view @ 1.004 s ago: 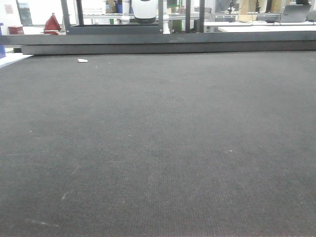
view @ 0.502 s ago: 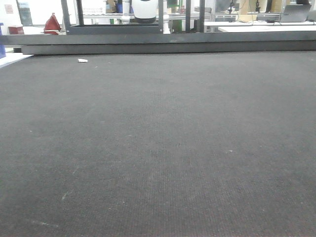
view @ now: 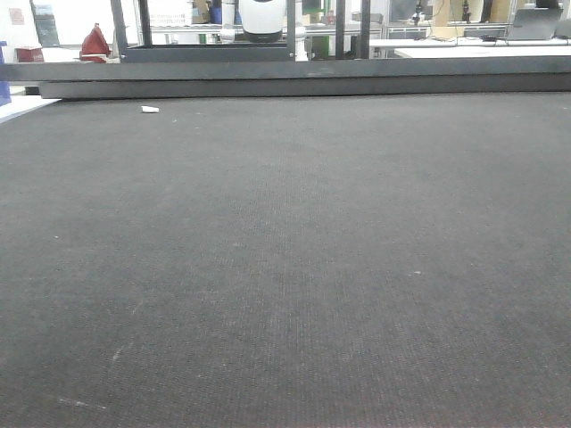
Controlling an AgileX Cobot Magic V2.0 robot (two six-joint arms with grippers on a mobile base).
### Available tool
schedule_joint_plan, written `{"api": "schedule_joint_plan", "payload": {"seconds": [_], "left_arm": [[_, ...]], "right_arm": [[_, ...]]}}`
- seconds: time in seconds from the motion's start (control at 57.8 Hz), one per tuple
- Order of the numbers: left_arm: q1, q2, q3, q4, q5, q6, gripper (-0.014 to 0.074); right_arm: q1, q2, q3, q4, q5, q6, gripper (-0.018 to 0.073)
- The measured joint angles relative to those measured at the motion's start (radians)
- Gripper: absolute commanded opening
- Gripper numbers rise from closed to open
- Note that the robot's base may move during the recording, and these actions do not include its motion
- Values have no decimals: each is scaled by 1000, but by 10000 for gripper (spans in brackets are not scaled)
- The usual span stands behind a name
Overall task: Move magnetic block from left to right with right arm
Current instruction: 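Hold the red cube raised in the right gripper, then drive the base past the red table carrying the cube in the right gripper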
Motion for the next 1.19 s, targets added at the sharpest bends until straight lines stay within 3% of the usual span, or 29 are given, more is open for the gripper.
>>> {"api": "schedule_joint_plan", "payload": {"seconds": [1.194], "left_arm": [[0, 0, 0, 0, 0, 0, -126]], "right_arm": [[0, 0, 0, 0, 0, -2, 255]]}}
